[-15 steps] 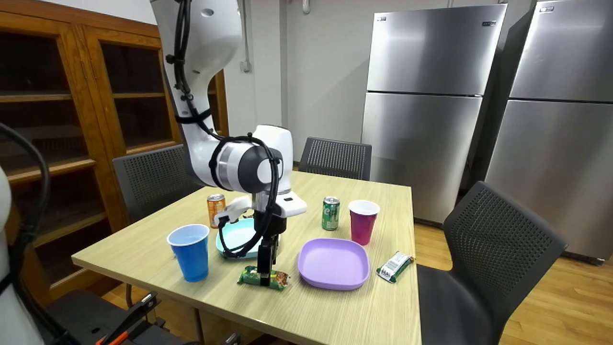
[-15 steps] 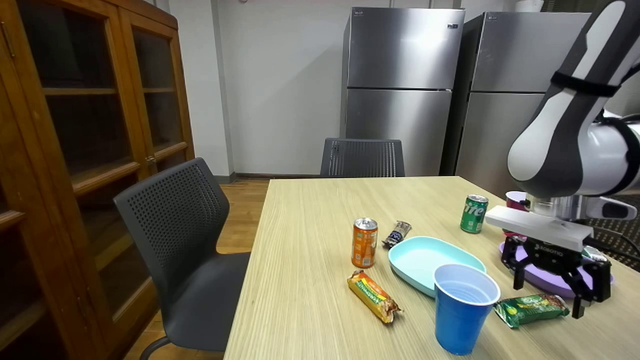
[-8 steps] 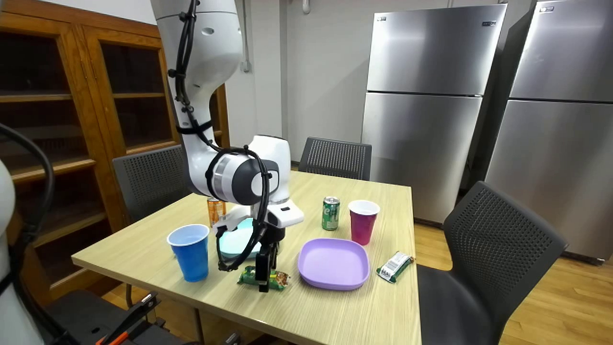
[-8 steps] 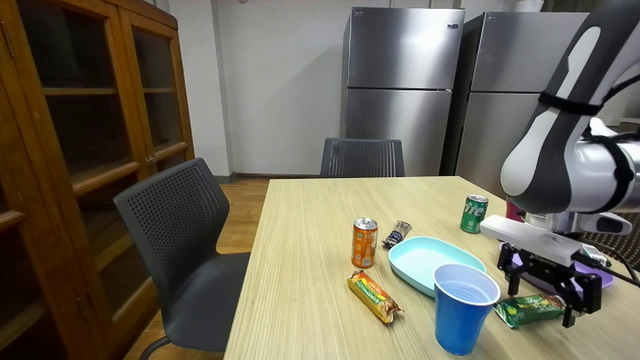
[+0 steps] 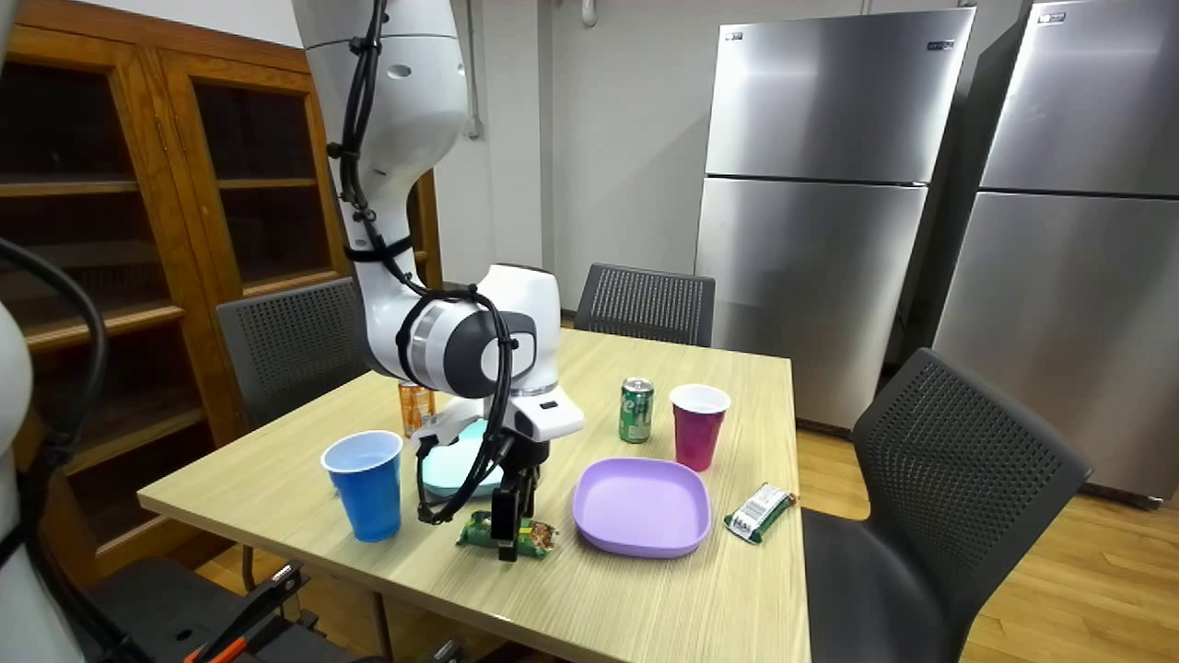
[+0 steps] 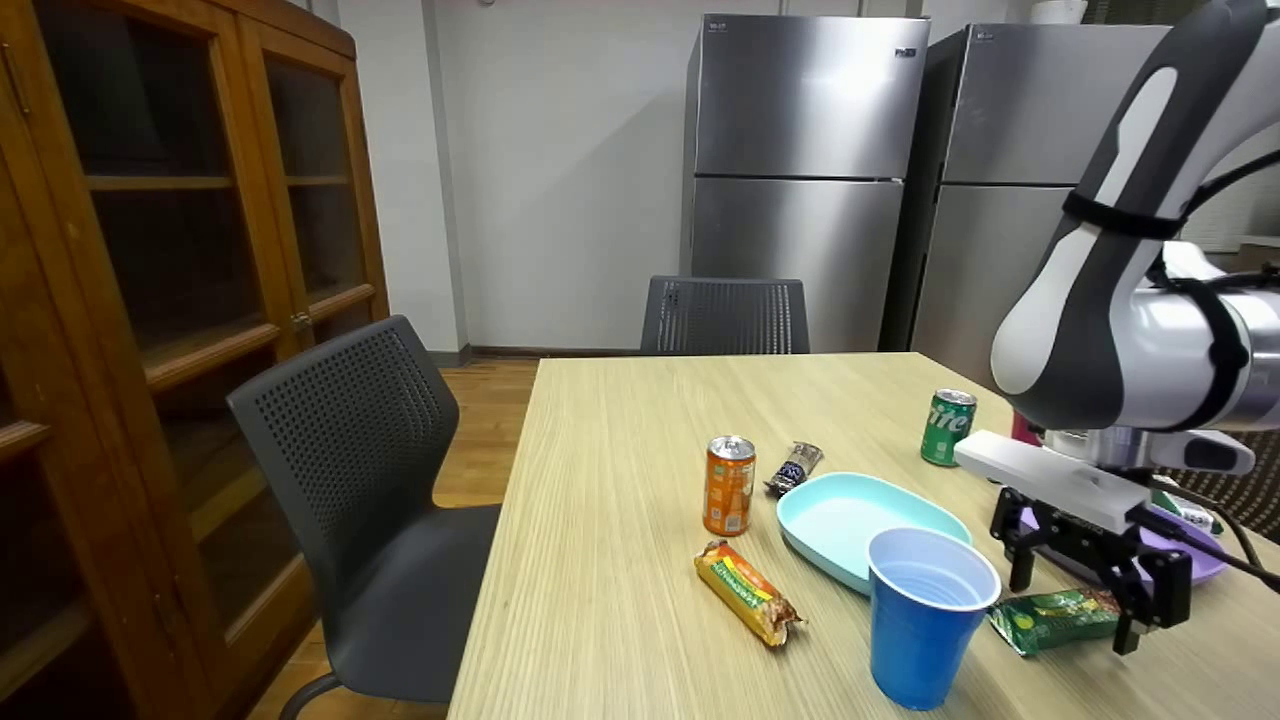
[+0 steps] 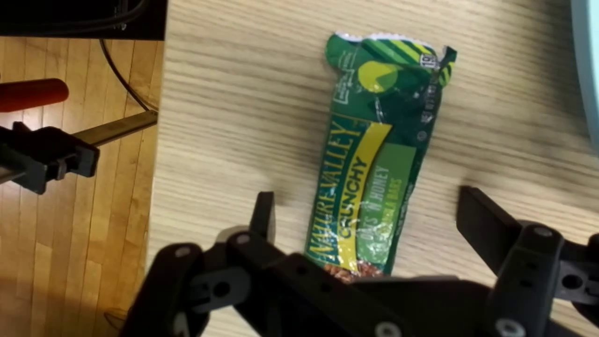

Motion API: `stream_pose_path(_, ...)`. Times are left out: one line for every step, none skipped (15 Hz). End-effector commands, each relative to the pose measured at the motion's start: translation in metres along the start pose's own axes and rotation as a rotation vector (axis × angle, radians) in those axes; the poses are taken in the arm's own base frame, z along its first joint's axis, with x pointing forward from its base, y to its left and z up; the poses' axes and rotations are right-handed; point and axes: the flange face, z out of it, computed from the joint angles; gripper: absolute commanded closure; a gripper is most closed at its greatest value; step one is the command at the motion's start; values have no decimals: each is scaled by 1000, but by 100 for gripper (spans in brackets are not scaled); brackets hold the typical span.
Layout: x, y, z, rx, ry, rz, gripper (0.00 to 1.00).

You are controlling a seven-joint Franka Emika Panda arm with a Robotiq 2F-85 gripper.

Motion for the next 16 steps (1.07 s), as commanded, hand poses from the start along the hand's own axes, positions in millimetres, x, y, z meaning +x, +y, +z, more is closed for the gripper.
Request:
stream_pose_path(-3,-1,-7,31,2,-13,0)
stream_pose_path(-3,-1,-7,32,4,-15,0)
stream_pose_path(-3,0,-6,30,1,-17,0)
stream_pose_path(-3,0,-7,29,-1,-18,0)
stream_pose_path(-5,2,-8,26,-6,-19,0)
stream_pose_path(-6,3,-9,27,-8,-23,0)
stream_pose_path(-7,5,-9,27,-5,-26,0)
stream_pose_path(-7,7,-9,25,-6,-28,0)
stream_pose_path(-8,8,-10,24,-7,-29,0)
stream_pose_path(-9,9,-10,24,-7,-31,0)
stream_pose_path(-9,10,-11,23,-7,-32,0)
stream_pose_path(-10,11,-11,23,-6,-33,0)
stream_pose_path(-10,11,-11,20,-7,-34,0)
stream_pose_path(-10,11,-11,18,-7,-34,0)
stream_pose_path(-10,11,-12,19,-7,-32,0)
stream_pose_path(-10,11,-14,22,-6,-34,0)
